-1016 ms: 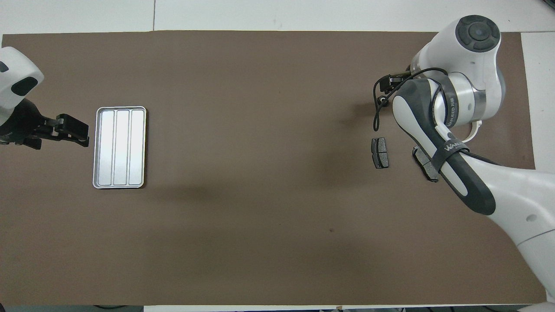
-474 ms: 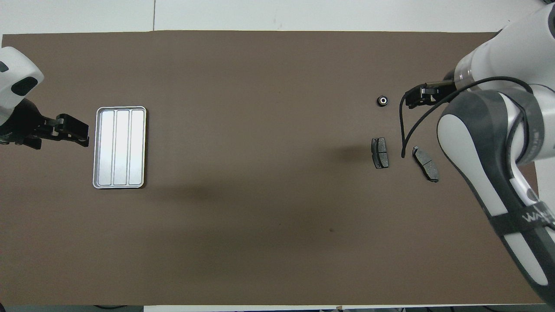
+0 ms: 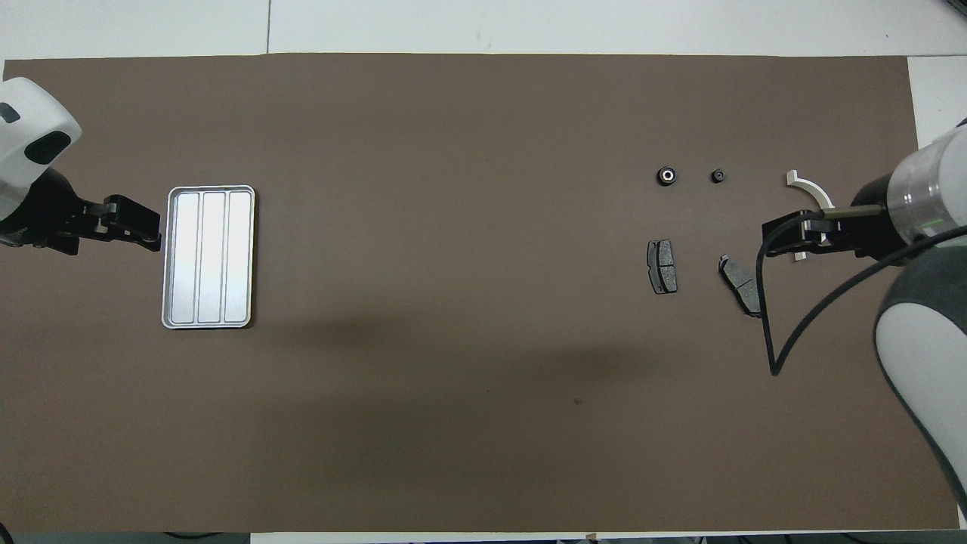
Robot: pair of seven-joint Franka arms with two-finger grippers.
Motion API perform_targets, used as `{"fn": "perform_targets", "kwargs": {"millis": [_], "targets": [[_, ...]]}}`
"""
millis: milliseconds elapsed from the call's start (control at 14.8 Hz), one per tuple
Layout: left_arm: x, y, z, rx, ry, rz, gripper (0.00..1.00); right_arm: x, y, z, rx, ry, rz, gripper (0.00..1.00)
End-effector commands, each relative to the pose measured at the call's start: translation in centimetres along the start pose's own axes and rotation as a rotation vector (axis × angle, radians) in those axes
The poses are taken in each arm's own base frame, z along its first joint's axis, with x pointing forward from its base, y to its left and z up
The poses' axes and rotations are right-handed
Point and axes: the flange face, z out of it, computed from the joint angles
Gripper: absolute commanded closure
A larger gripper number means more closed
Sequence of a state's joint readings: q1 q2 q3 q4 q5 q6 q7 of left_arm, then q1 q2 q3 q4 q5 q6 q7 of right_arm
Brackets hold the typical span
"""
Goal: Place bearing gear from tray to pile
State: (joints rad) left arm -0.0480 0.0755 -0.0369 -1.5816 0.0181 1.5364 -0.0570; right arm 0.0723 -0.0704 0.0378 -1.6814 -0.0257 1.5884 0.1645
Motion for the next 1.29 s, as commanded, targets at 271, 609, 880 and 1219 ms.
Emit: {"fn": "perform_targets", "kwargs": {"millis": [271,609,880,1219], "targets": [[-0.2,0.1,-0.5,-0.015,0.068,0.013,0.0,-1.8,0.8,-2.2,0.023,-0.056,0.043,0.0],[0.0,0.2,-0.6,-0.016,0.085,0.015,0.0,-1.8,0.8,-2.3,0.02,-0.052,0.042,0.0],[0.0,0.3,-0.7,-0.018,0.086,0.016,0.0,-2.0,0.9,-2.6,0.02,-0.051,0.042,0.0],[0.0,0.2,-0.6,-0.022,0.083,0.022,0.0,-2.0,0.8,-2.8,0.022,-0.04,0.036,0.0]]}}
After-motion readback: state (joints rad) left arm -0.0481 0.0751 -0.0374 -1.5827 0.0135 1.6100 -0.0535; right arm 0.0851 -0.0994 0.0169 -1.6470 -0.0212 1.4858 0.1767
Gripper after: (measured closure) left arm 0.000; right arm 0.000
